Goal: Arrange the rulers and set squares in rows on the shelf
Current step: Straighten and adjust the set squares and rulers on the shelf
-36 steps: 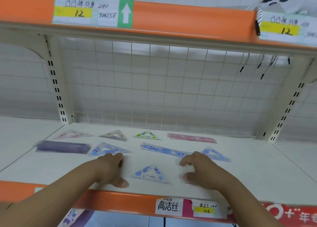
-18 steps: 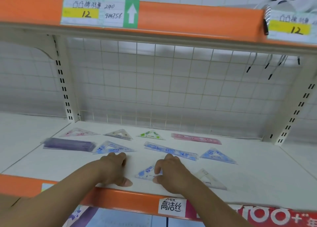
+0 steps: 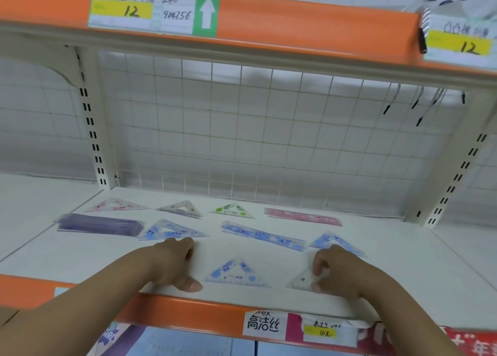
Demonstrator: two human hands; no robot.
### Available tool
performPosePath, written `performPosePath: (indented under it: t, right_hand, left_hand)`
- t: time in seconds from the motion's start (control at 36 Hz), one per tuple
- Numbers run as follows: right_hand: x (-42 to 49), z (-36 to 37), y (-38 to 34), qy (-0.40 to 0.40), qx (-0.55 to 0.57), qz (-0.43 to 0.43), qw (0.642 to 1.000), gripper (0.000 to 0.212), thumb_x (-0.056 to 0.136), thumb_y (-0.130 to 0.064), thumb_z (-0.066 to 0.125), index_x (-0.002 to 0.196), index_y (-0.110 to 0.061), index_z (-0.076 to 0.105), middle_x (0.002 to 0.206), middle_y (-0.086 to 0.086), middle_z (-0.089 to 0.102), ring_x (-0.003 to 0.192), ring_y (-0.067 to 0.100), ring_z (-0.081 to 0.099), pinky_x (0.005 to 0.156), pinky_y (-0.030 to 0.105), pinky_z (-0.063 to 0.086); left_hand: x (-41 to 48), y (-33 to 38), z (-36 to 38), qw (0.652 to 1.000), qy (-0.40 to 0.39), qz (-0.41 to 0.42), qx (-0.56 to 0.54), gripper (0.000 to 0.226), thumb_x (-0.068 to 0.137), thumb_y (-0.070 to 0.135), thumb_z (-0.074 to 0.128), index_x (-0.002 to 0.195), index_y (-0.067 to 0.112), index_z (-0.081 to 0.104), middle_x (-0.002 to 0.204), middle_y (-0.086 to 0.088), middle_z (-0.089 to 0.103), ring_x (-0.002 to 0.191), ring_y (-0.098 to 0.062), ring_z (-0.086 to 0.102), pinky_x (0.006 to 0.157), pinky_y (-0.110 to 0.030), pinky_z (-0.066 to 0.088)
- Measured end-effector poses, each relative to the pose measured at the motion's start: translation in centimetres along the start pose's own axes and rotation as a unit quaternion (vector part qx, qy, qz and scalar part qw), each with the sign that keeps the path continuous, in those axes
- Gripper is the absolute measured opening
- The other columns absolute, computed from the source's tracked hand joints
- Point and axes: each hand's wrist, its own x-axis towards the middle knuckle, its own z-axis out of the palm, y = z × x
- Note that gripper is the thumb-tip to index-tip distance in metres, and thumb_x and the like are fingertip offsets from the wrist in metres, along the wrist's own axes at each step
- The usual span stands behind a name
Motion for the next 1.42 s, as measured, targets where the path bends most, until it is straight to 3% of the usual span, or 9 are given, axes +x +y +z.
performPosePath:
  t: [0.22,0.42,0.58,0.72,0.83,1.03,1.11,1.25,1.42]
  right_hand:
    - [0.1,1.4,1.0,0.042,0.040,-0.022,0.998,0.018,0.084,-0.028,0.068,0.073,-0.034,0.055,0.106,-0.009,0.043,0.086,0.001,0.048,0.067,0.010,0.037]
    - [0.3,1.8,1.0,0.039,0.018,-0.018,0.999,0.022,0.088,-0.032,0.062,0.074,-0.037,0.045,0.109,-0.006,0.039,0.103,0.012,0.043,0.093,0.020,0.039]
    - [0.1,1.8,1.1,0.038,0.013,-0.031,0.999,0.020,0.093,-0.030,0.052,0.079,-0.038,0.040,0.105,-0.010,0.042,0.094,0.007,0.048,0.082,0.019,0.039]
    - [0.0,1.4,1.0,0.006,0.018,-0.027,0.999,0.013,0.088,-0.032,0.057,0.095,-0.029,0.047,0.108,-0.009,0.039,0.082,0.004,0.047,0.069,0.016,0.038]
    - [0.0,1.1,1.0,0.028,0.017,-0.031,0.999,0.013,0.086,-0.030,0.059,0.087,-0.032,0.047,0.099,-0.015,0.040,0.079,0.001,0.046,0.066,0.015,0.036]
    - [-0.1,0.2,0.4,0.038,-0.033,-0.028,0.998,0.020,0.088,-0.035,0.057,0.103,-0.021,0.055,0.104,-0.008,0.055,0.085,0.007,0.048,0.075,0.020,0.040]
    - [0.3,-0.5,-0.6,0.070,-0.022,-0.055,0.996,0.013,0.090,-0.037,0.059,0.097,-0.031,0.051,0.103,-0.012,0.053,0.095,0.007,0.051,0.083,0.018,0.042]
    - [2.4,-1.4,-4.1,0.114,0.028,-0.116,0.986,0.011,0.087,-0.037,0.063,0.089,-0.034,0.053,0.104,-0.008,0.061,0.097,0.012,0.054,0.083,0.026,0.044]
    - [5.8,-1.3,-10.1,0.119,0.073,-0.160,0.977,0.018,0.091,-0.033,0.060,0.106,-0.023,0.060,0.105,-0.003,0.058,0.085,0.012,0.054,0.070,0.023,0.042]
  left_hand:
    - [-0.2,0.3,-0.6,1.000,-0.015,0.016,0.007,0.063,0.074,0.052,0.074,0.117,0.021,0.040,0.104,0.005,0.045,0.094,-0.015,0.047,0.082,-0.026,0.039]
    - [-0.2,0.3,-0.5,1.000,-0.014,0.016,0.000,0.058,0.074,0.052,0.074,0.112,0.024,0.039,0.107,0.005,0.047,0.095,-0.014,0.048,0.077,-0.025,0.040]
    - [-0.2,0.1,-0.3,1.000,-0.010,0.015,-0.008,0.058,0.072,0.053,0.074,0.108,0.026,0.038,0.107,0.005,0.047,0.095,-0.015,0.049,0.081,-0.026,0.042]
    - [-0.2,0.1,-0.3,1.000,-0.006,0.011,-0.008,0.059,0.070,0.053,0.075,0.108,0.027,0.038,0.107,0.005,0.046,0.096,-0.015,0.050,0.085,-0.028,0.044]
    - [-0.1,-0.1,-0.1,1.000,-0.004,0.005,-0.007,0.060,0.068,0.055,0.075,0.106,0.028,0.038,0.109,0.004,0.047,0.096,-0.016,0.051,0.085,-0.028,0.044]
    - [-0.2,-0.1,0.0,1.000,0.002,-0.002,-0.002,0.065,0.068,0.057,0.075,0.114,0.026,0.041,0.114,0.003,0.048,0.101,-0.017,0.053,0.092,-0.032,0.045]
    - [-0.4,-0.1,-0.1,1.000,0.005,-0.002,-0.008,0.063,0.069,0.056,0.075,0.115,0.026,0.043,0.114,0.004,0.050,0.101,-0.016,0.053,0.092,-0.031,0.046]
    - [-0.9,-0.6,-0.6,0.998,0.052,-0.023,-0.011,0.047,0.080,0.059,0.063,0.106,0.024,0.044,0.105,0.006,0.048,0.092,-0.013,0.049,0.077,-0.024,0.039]
    - [-2.1,-2.9,-1.7,0.994,0.091,-0.059,-0.015,0.055,0.084,0.064,0.055,0.115,0.019,0.049,0.115,0.000,0.052,0.098,-0.016,0.050,0.078,-0.026,0.041]
